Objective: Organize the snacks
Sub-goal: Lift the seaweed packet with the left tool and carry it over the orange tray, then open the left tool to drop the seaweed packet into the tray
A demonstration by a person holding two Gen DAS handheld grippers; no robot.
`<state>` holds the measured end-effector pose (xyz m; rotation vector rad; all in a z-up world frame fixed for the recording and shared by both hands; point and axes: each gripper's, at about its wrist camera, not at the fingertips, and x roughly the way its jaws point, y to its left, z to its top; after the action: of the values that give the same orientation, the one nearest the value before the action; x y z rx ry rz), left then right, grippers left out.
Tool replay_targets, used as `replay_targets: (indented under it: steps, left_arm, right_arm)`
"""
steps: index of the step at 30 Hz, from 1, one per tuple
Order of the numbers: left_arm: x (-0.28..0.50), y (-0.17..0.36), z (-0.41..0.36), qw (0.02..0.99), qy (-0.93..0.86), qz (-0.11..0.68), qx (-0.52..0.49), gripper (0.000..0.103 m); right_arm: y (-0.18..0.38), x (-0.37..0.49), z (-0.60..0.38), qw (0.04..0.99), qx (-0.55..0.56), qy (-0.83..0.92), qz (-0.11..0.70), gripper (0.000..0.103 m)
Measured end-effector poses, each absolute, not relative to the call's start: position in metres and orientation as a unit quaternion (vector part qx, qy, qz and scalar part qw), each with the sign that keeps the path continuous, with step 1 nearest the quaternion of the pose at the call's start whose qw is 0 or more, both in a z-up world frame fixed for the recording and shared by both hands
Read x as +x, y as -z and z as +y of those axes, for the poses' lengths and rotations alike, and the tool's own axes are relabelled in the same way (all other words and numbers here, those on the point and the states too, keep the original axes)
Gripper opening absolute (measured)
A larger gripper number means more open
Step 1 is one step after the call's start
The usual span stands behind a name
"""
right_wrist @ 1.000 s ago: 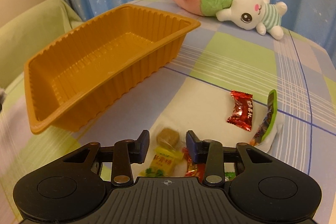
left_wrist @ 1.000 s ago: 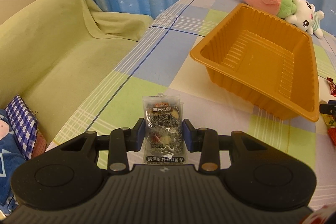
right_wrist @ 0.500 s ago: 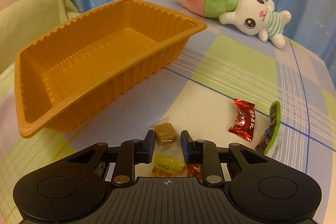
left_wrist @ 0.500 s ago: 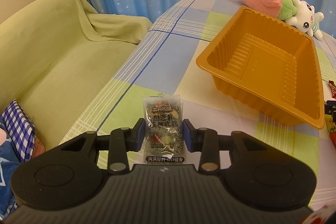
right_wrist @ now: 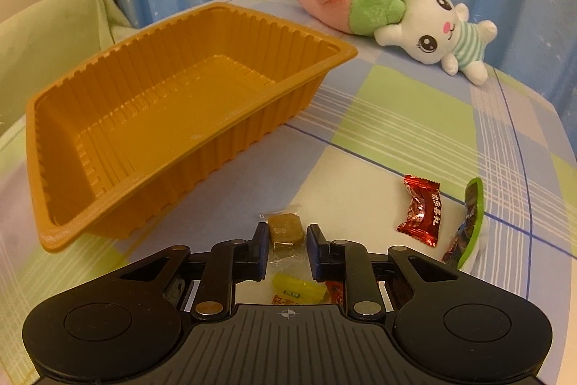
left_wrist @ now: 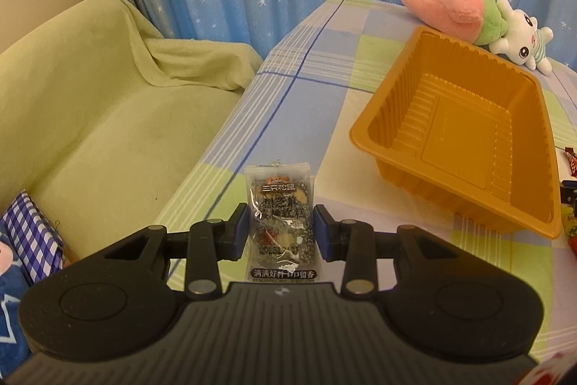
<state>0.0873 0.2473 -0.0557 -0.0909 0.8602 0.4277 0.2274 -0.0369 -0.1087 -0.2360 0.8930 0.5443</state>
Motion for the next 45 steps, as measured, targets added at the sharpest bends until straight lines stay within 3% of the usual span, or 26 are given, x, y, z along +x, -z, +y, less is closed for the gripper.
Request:
replay_targets:
  steps: [17,45]
  left_arm:
    - [0.127,0.012,0.231,0.921,-0.106,0.375,-0.022,0.035]
    - [0.234,0.066,0.179,0.891,0.05,0.451,0.013,0.036]
  right_arm:
    - [0.031,0.211,-0.034,0.881,0.002,-0.273,0.387,0.023]
    - [0.049,0.228,0.01,0.874,0.014,-0.272,0.403,0.023]
